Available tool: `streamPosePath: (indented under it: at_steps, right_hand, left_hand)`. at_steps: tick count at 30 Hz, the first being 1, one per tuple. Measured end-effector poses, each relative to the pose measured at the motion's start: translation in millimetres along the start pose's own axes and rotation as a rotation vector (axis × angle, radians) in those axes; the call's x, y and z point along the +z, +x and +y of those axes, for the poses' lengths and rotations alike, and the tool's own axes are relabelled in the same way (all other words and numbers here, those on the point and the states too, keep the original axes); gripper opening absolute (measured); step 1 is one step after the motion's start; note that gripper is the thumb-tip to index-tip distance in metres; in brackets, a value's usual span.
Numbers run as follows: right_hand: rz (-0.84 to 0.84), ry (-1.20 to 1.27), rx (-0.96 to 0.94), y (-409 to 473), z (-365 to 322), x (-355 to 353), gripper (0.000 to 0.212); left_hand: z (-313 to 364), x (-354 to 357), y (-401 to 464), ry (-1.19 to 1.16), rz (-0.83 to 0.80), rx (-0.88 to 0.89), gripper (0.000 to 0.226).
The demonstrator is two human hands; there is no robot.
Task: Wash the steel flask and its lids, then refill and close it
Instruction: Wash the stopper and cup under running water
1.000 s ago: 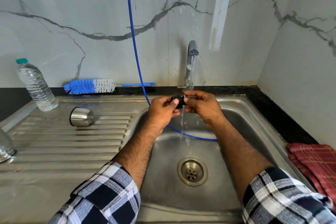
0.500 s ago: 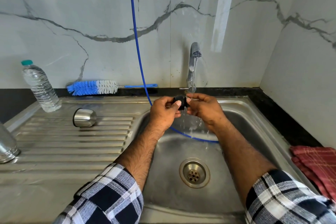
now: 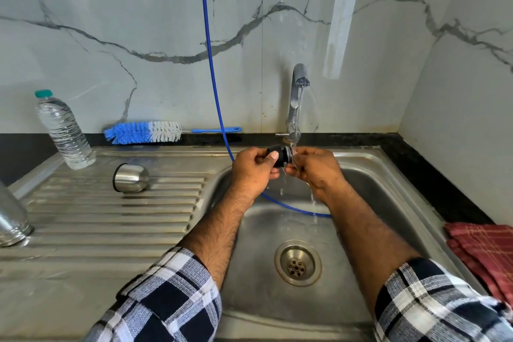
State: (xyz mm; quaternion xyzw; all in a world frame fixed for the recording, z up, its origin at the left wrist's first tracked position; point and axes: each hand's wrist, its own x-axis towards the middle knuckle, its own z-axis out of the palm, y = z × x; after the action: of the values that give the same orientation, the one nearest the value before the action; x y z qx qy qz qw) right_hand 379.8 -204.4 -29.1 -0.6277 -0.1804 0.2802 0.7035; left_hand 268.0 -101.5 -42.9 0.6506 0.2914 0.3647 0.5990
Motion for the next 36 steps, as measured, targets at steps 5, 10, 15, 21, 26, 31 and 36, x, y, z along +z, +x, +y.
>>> streamPosePath:
  at_steps: [5,10,15,21,26,31,36]
  right_hand:
    - [-0.029,0.050,-0.077,-2.1,-6.8,-6.0,0.012]
    - [-0.020,-0.053,-0.085,-3.6,-9.8,-4.3,0.012]
    - [-0.078,-0.113,-0.040,-4.0,-13.6,-9.6,0.008]
    - [0.026,-0.215,-0.107,-5.8,-10.8,-6.2,0.030]
    - [0.012,-0.265,-0.075,-1.6,-10.5,-11.0,0.012]
    - [-0.032,-0.388,-0.137,-5.6,-11.4,-12.4,0.024]
    - [0.027,-0.418,-0.106,-3.9,-11.2,-18.2,0.016]
  left_hand:
    - [3.3,-3.0,-3.3,-0.144,-0.115,-0.073,0.017]
    - [-0.6,-6.7,-3.6,-0.185,-0.175,-0.087,0.029]
    - [-2.6,-8.9,-1.4,-0.162,-0.167,-0.090,0.038]
    - [-2.0,-4.8,-4.1,-0.120,-0.194,-0.072,0.029]
    - [-3.9,-1.6,-3.9,-0.090,-0.150,-0.095,0.025]
    - [-7.2,7.5,-3.8,-0.077,-0.056,-0.133,0.016]
    - [-9.0,10.8,-6.5,-0.061,-0.089,-0.191,0.016]
